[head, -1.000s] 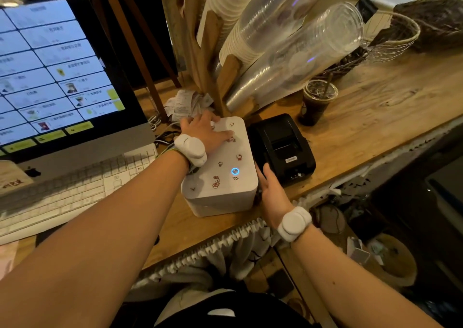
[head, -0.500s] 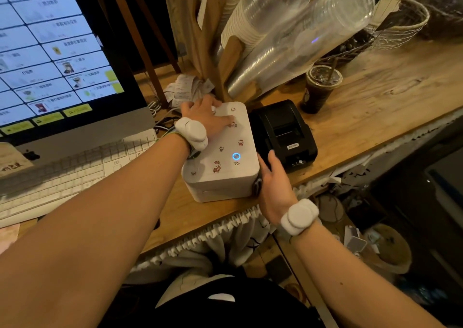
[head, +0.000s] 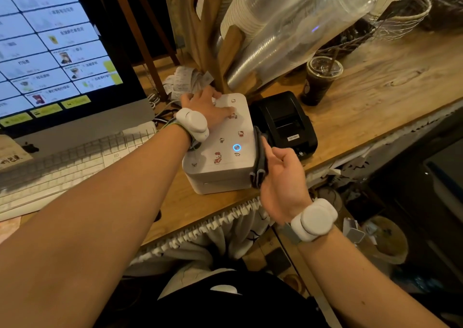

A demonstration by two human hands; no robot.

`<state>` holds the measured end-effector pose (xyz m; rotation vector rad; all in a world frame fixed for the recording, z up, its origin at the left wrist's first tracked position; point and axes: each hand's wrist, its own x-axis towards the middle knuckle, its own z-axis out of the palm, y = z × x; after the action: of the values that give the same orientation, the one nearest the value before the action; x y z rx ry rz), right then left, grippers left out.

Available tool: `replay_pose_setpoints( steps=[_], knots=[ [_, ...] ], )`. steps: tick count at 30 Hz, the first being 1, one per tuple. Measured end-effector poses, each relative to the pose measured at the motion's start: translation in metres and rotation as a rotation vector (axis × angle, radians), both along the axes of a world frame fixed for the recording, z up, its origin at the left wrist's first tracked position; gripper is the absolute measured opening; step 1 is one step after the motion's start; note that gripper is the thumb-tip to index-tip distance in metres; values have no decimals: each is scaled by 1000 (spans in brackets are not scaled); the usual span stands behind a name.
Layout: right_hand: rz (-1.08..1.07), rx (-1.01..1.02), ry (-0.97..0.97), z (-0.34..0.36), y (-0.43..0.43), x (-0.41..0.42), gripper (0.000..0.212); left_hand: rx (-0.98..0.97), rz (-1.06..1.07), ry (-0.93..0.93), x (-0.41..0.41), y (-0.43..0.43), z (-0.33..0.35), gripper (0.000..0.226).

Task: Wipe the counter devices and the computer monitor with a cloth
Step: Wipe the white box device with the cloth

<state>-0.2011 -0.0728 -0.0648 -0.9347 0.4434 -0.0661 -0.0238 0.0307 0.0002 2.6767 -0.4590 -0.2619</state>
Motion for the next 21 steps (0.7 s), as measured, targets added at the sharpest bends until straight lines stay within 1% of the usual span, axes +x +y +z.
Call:
replay_pose_setpoints(
  steps=[2,3,7,8,10,12,14,16,17,19,21],
  knots=[
    [18,3,-18,0,2,-4,61,-1,-7,1,-1,0,0,58],
    [38,-59,24,-5,4,-7,60,4,-12,2,-1,1,0,58],
    [99,-425,269,-23,0,-15,64,19,-21,-11,0,2,-1,59],
    [89,-492,301,-22,-3,-15,61,16,-21,-11,1,2,-1,59],
    [86,-559,284,-18,-9,-15,53,13,-26,-11,1,2,-3,59],
    [87,-582,274,-17,-8,-14,50,17,-29,-28,1,2,-3,59],
    [27,-590,331,-19,-5,-13,44,24,-28,-45,2,2,-4,59],
    [-49,-504,350,-19,-2,-14,43,21,-34,-45,3,3,-4,59],
    [-71,-461,312,-18,-2,-15,41,23,-38,-45,3,2,-5,59],
    [-73,-396,185,-12,2,-17,28,29,-34,-58,6,3,-7,58],
    [-64,-370,127,-9,7,-20,21,37,-34,-64,9,2,-11,58]
  ],
)
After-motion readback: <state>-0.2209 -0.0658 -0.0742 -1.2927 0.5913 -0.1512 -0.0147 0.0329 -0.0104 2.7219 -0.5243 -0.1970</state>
